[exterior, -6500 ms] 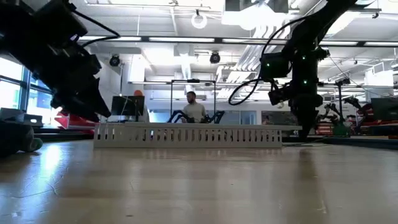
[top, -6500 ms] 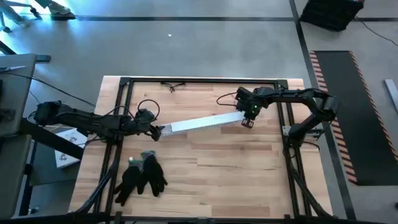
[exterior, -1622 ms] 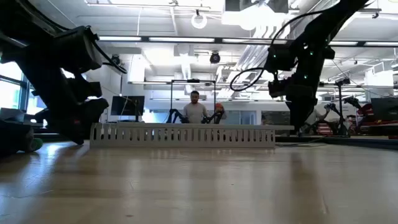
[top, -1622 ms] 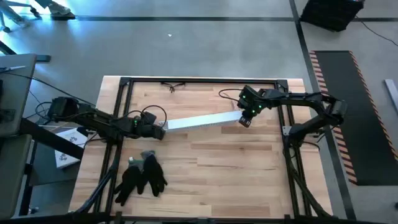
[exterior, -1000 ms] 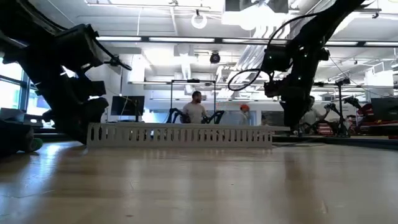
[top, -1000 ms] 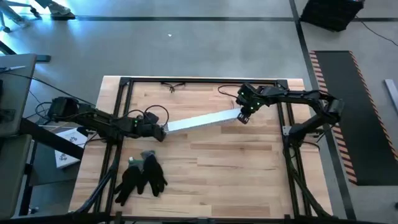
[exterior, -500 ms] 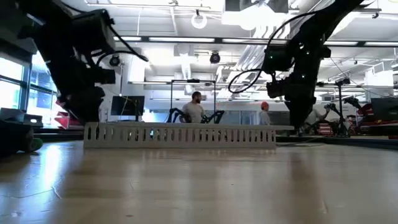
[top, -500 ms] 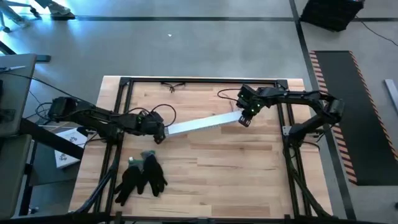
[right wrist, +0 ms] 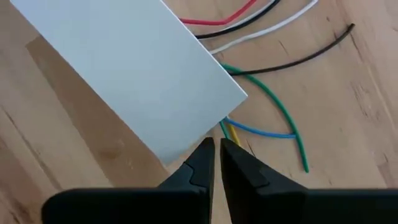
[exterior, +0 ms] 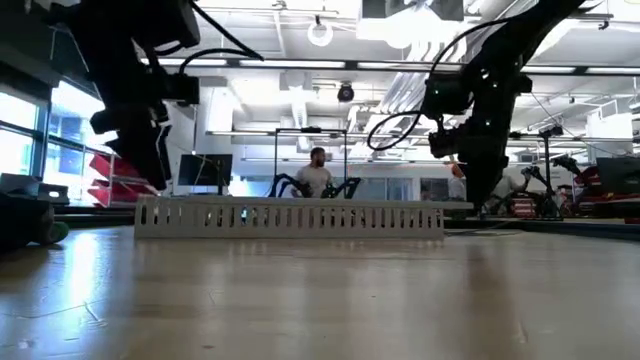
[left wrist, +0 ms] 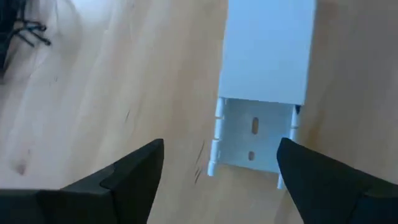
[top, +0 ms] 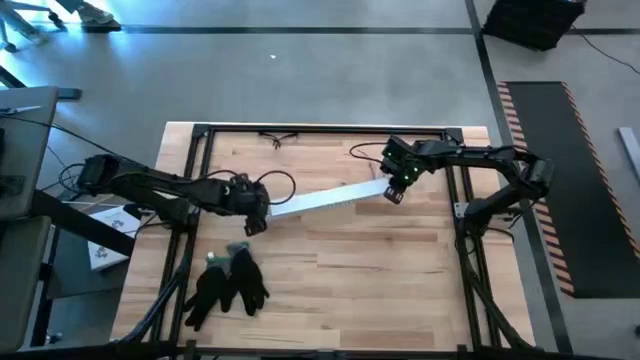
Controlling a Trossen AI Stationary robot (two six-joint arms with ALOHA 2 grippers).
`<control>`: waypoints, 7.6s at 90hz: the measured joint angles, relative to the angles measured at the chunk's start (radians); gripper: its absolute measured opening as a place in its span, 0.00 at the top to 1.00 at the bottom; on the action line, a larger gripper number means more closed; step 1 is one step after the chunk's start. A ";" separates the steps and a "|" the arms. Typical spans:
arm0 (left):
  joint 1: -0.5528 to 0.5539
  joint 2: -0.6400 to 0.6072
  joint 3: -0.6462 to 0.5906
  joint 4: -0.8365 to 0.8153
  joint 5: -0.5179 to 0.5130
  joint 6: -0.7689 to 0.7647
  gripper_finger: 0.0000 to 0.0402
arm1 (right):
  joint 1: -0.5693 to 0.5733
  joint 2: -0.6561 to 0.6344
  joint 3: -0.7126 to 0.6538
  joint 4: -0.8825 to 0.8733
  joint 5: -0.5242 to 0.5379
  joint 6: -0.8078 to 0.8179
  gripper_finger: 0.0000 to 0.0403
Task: Ziptie cables
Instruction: Close the white cable duct
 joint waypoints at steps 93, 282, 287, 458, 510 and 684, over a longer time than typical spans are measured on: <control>0.016 0.213 0.000 0.225 0.042 -0.005 0.36 | 0.000 0.000 -0.001 0.022 -0.032 -0.010 0.97; 0.021 0.220 0.057 0.055 0.066 0.050 0.45 | -0.053 -0.045 -0.012 0.039 -0.063 -0.031 0.97; 0.021 0.230 0.057 0.058 0.061 0.054 0.45 | -0.043 -0.041 -0.012 0.071 -0.058 -0.010 0.97; 0.050 -0.007 0.142 -0.351 0.254 -0.233 0.31 | -0.014 -0.039 -0.010 0.065 -0.014 -0.007 0.97; 0.088 -0.053 -0.206 0.084 0.148 -0.314 0.49 | -0.058 0.098 -0.010 0.256 -0.013 0.005 0.97; 0.127 -0.017 -0.310 0.236 -0.072 -0.422 0.67 | 0.020 0.122 0.016 0.307 -0.017 0.062 0.97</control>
